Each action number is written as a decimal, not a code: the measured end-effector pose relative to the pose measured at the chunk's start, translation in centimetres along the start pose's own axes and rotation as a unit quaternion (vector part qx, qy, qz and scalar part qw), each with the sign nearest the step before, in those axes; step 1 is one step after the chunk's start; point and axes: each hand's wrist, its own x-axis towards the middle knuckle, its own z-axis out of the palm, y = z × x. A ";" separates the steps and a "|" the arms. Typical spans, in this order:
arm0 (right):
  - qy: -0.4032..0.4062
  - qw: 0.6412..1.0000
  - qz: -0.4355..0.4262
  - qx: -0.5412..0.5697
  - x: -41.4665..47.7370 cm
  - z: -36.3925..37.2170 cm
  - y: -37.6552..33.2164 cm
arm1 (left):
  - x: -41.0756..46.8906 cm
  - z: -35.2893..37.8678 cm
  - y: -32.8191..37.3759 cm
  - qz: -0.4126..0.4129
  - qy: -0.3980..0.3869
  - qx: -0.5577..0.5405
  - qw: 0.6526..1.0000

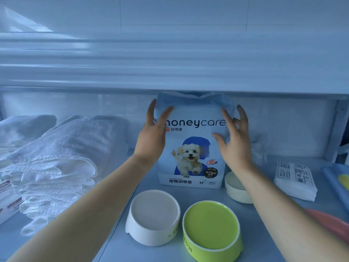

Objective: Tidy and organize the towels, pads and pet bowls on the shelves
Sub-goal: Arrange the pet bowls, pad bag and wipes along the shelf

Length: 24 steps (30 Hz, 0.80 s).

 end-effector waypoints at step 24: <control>-0.242 0.969 -0.022 -0.052 -6.7 2.8 2.1 | -5.7 5.2 -2.5 0.027 -0.249 0.183 0.951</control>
